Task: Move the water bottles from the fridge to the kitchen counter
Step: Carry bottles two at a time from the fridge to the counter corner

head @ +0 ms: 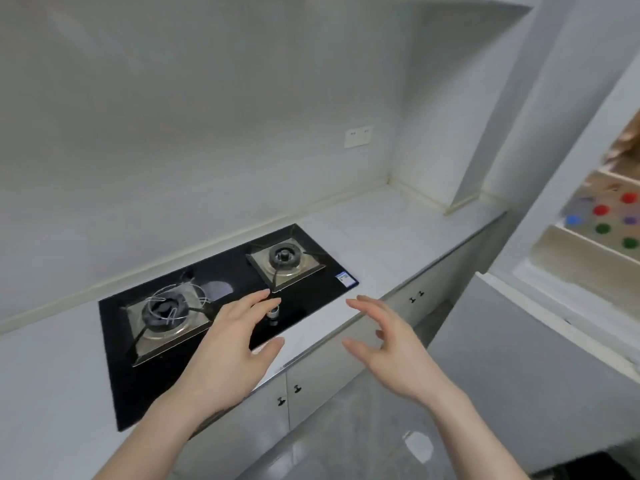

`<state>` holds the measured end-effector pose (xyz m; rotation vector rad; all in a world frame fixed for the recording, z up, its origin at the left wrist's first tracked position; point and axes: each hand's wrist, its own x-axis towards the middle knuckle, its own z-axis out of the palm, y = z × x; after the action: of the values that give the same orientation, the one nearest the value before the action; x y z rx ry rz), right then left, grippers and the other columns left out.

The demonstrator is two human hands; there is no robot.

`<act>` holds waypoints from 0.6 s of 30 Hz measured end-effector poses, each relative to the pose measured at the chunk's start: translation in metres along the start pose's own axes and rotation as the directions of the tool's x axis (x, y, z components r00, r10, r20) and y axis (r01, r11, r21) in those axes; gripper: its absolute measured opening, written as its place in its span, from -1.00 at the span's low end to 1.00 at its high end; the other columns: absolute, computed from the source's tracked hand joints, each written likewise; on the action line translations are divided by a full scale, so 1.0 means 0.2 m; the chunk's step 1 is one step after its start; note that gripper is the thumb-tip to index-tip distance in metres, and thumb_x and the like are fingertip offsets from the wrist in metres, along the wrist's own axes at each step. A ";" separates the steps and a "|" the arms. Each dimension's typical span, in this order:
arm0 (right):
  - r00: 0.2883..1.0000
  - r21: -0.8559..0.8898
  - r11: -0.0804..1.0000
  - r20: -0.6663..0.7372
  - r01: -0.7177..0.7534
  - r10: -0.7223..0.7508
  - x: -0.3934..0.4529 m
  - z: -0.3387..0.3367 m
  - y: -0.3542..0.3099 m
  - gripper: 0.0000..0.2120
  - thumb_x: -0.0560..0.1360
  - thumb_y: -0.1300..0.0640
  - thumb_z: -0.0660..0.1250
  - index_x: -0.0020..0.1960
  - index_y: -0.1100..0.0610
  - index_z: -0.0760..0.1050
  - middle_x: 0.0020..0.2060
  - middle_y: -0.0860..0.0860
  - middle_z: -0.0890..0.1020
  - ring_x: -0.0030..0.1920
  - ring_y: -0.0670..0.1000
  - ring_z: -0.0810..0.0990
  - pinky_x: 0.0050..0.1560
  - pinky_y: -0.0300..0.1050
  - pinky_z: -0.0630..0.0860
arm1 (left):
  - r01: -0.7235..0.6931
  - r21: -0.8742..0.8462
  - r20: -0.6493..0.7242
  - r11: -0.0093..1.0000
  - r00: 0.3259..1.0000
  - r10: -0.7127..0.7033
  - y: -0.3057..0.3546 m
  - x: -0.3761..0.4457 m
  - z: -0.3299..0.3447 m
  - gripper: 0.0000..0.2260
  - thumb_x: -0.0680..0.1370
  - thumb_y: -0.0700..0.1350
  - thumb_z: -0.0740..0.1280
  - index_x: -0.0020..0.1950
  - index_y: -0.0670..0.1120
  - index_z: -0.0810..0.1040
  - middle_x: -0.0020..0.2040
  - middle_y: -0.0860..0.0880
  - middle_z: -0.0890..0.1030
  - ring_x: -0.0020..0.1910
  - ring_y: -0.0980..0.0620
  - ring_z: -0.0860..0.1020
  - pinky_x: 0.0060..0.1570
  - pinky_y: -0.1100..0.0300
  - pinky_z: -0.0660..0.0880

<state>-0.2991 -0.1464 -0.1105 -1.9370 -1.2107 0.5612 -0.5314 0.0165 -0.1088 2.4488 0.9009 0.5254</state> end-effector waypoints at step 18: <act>0.821 -0.016 0.944 -0.498 -0.329 0.278 0.01 -0.95 0.54 -0.46 0.57 -0.04 0.48 0.51 -0.21 0.43 0.49 -0.30 0.36 0.50 -0.24 0.34 0.56 -0.04 0.33 | -0.485 -0.164 0.252 0.859 0.821 0.512 0.87 1.17 0.65 -0.49 0.60 0.16 0.34 0.54 0.25 0.33 0.54 0.37 0.22 0.53 0.32 0.10 0.49 0.24 0.15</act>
<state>-0.1048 -0.2429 -0.0816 -2.2007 -0.6174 0.1383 -0.2126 0.0198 -0.0753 2.5781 0.0980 0.3531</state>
